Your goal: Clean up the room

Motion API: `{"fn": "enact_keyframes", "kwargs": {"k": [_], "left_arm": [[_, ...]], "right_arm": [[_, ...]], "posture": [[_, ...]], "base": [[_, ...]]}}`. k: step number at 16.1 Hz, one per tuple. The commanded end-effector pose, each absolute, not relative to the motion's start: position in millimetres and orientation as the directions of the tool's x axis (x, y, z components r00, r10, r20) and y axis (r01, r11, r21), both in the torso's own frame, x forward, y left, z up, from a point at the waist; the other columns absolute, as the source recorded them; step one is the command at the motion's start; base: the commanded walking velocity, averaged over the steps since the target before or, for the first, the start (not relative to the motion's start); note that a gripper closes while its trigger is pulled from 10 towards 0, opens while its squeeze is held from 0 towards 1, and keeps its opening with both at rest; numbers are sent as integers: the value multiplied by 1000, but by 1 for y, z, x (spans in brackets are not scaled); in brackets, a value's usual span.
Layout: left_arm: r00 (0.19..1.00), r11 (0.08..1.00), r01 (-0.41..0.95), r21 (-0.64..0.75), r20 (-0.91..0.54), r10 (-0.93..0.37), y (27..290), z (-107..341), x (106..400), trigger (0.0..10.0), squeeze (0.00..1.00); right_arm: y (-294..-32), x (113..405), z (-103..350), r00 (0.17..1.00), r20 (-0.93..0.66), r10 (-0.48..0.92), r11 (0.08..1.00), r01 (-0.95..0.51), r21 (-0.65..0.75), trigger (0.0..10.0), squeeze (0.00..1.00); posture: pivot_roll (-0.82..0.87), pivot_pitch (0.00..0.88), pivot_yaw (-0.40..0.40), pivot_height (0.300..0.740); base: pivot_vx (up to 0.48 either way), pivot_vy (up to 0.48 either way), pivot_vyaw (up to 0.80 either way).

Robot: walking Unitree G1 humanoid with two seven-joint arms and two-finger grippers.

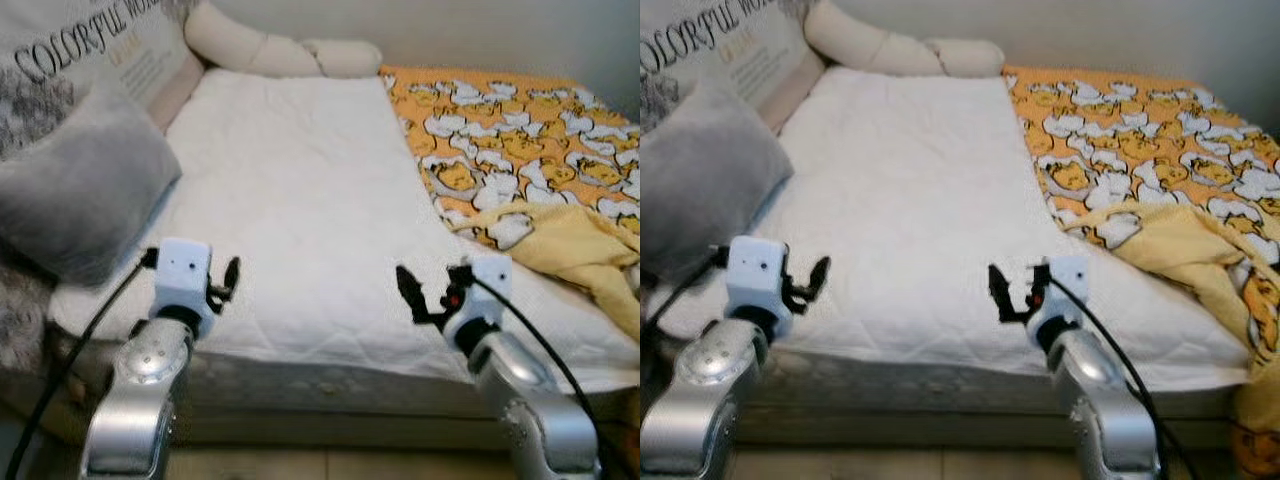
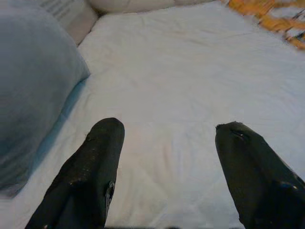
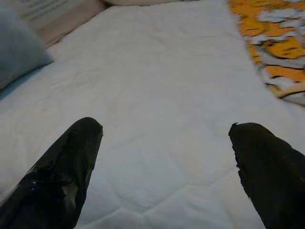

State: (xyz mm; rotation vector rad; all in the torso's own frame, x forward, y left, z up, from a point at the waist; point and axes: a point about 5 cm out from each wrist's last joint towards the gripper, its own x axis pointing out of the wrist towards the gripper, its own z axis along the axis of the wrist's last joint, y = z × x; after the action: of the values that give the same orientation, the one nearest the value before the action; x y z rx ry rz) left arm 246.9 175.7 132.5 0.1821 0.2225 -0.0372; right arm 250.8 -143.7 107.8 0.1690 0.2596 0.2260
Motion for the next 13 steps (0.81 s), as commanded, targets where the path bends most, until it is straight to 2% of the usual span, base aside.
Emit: {"fn": "enact_keyframes", "kwargs": {"k": [1,6,7,9,13], "left_arm": [[978,984,52,171,-209,-15,175,135,249,10000,16],[974,985,45,164,-226,-7,174,134,252,10000,59],[973,989,40,144,-231,-6,174,134,253,10000,169],[972,991,44,123,-234,-14,174,134,254,10000,220],[972,987,56,153,-232,-20,173,134,256,10000,220]], "right_arm": [[-146,253,112,949,-212,231,965,-197,173,10000,0],[-153,258,117,960,-180,213,969,-183,165,10000,0],[-153,258,117,960,-183,210,968,-178,176,10000,0],[-154,261,117,963,-178,202,969,-170,179,10000,0],[-154,263,118,961,-183,209,972,-183,149,10000,0]], "posture": [[-46,0,-60,740],[-49,0,-63,740],[-54,0,-59,740],[-63,0,-51,740],[-61,0,-53,740]], "base": [[0,-442,0],[0,-480,0],[0,-480,0],[0,-480,0],[0,-480,0]]}}
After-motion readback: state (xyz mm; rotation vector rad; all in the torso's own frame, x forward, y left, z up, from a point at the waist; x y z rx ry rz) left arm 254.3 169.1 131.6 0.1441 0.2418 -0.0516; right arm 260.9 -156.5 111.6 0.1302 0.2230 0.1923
